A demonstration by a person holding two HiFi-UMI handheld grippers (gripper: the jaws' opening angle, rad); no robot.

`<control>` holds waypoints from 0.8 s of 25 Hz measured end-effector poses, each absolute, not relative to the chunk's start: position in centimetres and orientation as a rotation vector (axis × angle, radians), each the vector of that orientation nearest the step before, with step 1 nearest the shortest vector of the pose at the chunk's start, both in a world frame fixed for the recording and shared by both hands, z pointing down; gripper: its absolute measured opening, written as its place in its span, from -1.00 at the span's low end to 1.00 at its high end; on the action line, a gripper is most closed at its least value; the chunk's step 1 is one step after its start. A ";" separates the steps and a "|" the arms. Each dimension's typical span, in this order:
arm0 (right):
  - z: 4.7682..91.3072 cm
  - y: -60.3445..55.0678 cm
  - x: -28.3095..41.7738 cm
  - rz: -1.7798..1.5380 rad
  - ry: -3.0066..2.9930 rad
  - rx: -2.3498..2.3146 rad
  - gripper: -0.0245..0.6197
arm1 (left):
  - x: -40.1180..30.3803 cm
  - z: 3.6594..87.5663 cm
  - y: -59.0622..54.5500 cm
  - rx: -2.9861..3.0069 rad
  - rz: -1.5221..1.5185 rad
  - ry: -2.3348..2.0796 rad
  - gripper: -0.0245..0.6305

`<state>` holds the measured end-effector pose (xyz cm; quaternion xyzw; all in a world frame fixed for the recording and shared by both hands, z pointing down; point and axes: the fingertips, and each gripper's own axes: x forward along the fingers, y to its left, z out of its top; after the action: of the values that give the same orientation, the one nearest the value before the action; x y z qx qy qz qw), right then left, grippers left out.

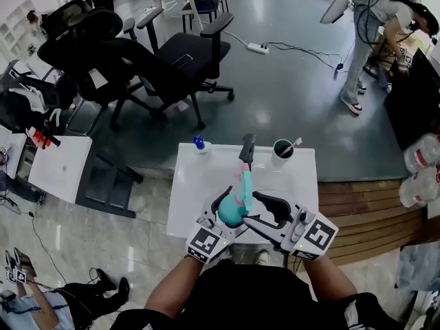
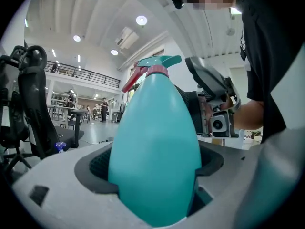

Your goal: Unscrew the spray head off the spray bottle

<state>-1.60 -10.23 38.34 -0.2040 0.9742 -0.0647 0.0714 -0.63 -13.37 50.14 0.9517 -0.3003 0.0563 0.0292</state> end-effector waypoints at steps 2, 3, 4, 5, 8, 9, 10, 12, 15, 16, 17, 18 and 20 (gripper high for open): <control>38.3 -9.9 -2.0 -0.206 2.909 -0.630 -0.24 | -0.6 50.3 -13.1 2.937 0.183 -0.932 0.49; 38.2 -9.8 -2.2 -0.207 2.903 -0.636 -0.24 | -0.5 50.3 -13.1 2.937 0.186 -0.937 0.49; 38.2 -9.9 -2.3 -0.208 2.898 -0.640 -0.23 | -0.6 50.3 -13.1 2.936 0.186 -0.942 0.49; 38.1 -9.9 -2.4 -0.210 2.894 -0.642 -0.23 | -0.6 50.3 -13.2 2.936 0.186 -0.946 0.49; 38.3 -10.1 -2.6 -0.206 2.900 -0.650 -0.23 | -0.4 50.3 -13.1 2.953 0.210 -0.951 0.49; 38.3 -10.1 -2.6 -0.200 2.904 -0.654 -0.23 | -0.3 50.3 -13.0 2.962 0.225 -0.949 0.49; 38.4 -10.1 -2.6 -0.195 2.909 -0.657 -0.23 | -0.2 50.3 -12.9 2.969 0.237 -0.947 0.49; 38.4 -10.2 -2.6 -0.181 2.921 -0.664 -0.24 | 0.0 50.4 -12.8 2.975 0.249 -0.940 0.49; 38.6 -10.3 -2.7 -0.153 2.937 -0.679 -0.27 | 0.3 50.5 -12.6 2.979 0.252 -0.928 0.49; 38.6 -10.5 -2.6 -0.145 2.936 -0.691 -0.32 | 0.4 50.6 -12.6 2.980 0.251 -0.925 0.49; 38.7 -10.6 -2.5 -0.141 2.934 -0.705 -0.32 | 0.5 50.6 -12.6 2.981 0.252 -0.922 0.49; 38.8 -10.8 -2.3 -0.141 2.931 -0.716 -0.35 | 0.6 50.7 -12.6 2.982 0.256 -0.919 0.49; 39.0 -11.1 -2.1 -0.151 2.929 -0.726 -0.42 | 0.9 50.9 -12.5 2.986 0.268 -0.910 0.49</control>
<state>-2.08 -11.09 39.00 -0.2397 0.9677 -0.0498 0.0600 0.85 -12.47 50.85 0.9530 -0.2904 0.0856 0.0040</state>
